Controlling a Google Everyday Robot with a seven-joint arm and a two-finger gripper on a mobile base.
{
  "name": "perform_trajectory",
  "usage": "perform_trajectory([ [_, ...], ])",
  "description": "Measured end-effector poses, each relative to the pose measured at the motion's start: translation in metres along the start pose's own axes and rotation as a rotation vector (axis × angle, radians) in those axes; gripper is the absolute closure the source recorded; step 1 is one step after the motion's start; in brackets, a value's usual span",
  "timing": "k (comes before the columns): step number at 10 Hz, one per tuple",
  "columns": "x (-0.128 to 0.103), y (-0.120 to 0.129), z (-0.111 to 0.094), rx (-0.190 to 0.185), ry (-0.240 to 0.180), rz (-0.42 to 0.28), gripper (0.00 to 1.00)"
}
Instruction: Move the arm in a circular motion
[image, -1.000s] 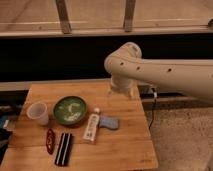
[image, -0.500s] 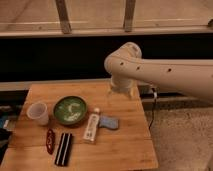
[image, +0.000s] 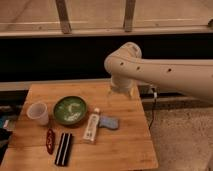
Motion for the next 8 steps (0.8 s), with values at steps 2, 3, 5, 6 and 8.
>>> perform_trajectory([
  [2,-0.005,0.0,-0.002,-0.001,-0.026,0.006,0.35],
  [3,-0.015,0.001,-0.004,-0.008,-0.055,0.006,0.35],
  [5,-0.05,0.004,-0.006,-0.024,-0.117,-0.003,0.35],
  [6,-0.07,0.018,-0.006,-0.037,-0.144,-0.029,0.35],
  [8,-0.093,0.061,-0.005,-0.063,-0.166,-0.088,0.35],
])
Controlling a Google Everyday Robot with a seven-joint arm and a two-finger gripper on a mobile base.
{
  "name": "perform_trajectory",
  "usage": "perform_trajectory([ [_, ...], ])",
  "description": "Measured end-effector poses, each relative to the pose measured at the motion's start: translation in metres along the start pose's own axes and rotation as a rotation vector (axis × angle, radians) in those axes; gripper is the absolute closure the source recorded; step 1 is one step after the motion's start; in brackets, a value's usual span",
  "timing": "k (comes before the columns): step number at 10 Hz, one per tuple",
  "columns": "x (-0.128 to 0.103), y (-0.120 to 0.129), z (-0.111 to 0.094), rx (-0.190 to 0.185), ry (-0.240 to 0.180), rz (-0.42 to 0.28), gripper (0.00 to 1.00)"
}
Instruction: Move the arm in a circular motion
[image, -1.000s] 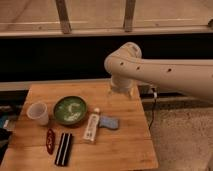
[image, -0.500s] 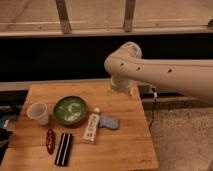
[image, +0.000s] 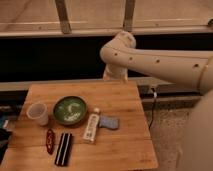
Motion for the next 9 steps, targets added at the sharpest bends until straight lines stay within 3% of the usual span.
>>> perform_trajectory([
  [3,-0.019,0.069,0.012,-0.053,-0.005,-0.11,0.35],
  [5,-0.016,0.112,0.016,-0.078,0.0,-0.186,0.35],
  [6,-0.002,0.145,0.015,-0.091,0.01,-0.245,0.35],
  [9,0.055,0.196,0.004,-0.083,0.047,-0.329,0.35],
])
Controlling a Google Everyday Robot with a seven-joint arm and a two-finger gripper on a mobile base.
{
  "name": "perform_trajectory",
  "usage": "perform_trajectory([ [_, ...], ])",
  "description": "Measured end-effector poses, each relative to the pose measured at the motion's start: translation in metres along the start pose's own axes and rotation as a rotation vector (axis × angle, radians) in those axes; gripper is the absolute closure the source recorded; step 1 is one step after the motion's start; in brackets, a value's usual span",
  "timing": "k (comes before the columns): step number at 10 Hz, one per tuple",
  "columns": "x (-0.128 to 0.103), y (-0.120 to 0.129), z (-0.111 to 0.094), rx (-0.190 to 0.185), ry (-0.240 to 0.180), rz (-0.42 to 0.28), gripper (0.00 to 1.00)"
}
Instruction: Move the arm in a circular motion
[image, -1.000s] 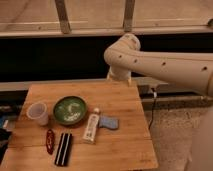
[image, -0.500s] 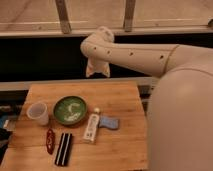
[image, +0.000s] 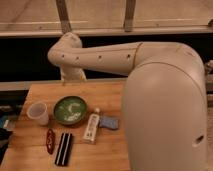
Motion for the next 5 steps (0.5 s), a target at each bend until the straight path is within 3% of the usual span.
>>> perform_trajectory([
  [2,0.024,0.014,-0.003,0.019,0.024,-0.012,0.35],
  [5,0.064,-0.01,-0.012,0.065,0.062,0.042,0.35],
])
